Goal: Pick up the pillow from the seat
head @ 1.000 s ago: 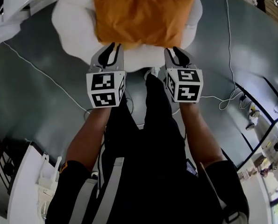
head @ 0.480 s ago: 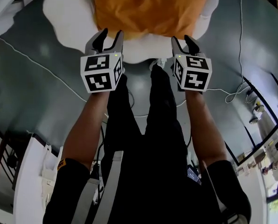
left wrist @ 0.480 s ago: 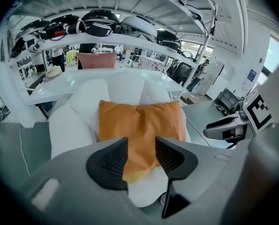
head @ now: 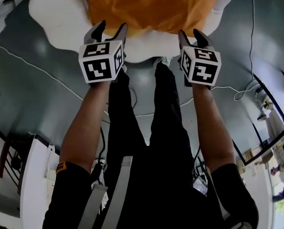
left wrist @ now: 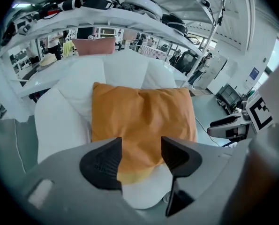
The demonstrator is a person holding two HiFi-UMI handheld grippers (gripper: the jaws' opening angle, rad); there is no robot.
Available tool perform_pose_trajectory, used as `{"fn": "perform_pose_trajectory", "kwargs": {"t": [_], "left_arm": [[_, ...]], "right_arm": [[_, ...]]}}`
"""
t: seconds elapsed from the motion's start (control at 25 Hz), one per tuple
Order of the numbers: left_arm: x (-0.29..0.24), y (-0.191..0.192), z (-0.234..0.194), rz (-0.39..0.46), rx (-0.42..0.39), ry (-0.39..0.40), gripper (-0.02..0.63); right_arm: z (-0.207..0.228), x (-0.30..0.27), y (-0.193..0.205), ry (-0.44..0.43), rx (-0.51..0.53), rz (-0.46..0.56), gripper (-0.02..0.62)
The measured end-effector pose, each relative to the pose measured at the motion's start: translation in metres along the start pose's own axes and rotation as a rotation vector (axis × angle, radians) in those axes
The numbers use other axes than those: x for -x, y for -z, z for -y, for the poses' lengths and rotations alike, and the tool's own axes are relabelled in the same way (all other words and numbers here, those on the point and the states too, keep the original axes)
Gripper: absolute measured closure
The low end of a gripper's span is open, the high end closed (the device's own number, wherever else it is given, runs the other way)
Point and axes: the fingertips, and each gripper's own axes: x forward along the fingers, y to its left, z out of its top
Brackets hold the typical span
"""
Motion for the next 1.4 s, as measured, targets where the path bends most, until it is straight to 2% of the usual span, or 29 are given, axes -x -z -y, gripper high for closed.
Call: {"fn": "perform_pose_trajectory", "kwargs": {"t": [0.4, 0.8, 0.96, 1.4], "left_arm": [[-0.06, 0.026, -0.017, -0.073, -0.037, -0.026, 0.336], [-0.101, 0.04, -0.036, -0.117, -0.042, -0.057, 0.324], [-0.114, 0.049, -0.047, -0.146, -0.017, -0.08, 0.322], [-0.143, 0.058, -0.057, -0.177, -0.028, -0.078, 0.324]], "right_arm": [[0.02, -0.052, 0.016, 0.019, -0.026, -0.035, 0.356], [0.037, -0.084, 0.025, 0.048, -0.028, -0.065, 0.325], [0.04, -0.097, 0.03, 0.055, -0.025, -0.082, 0.316], [0.043, -0.12, 0.031, 0.088, -0.021, -0.107, 0.328]]}}
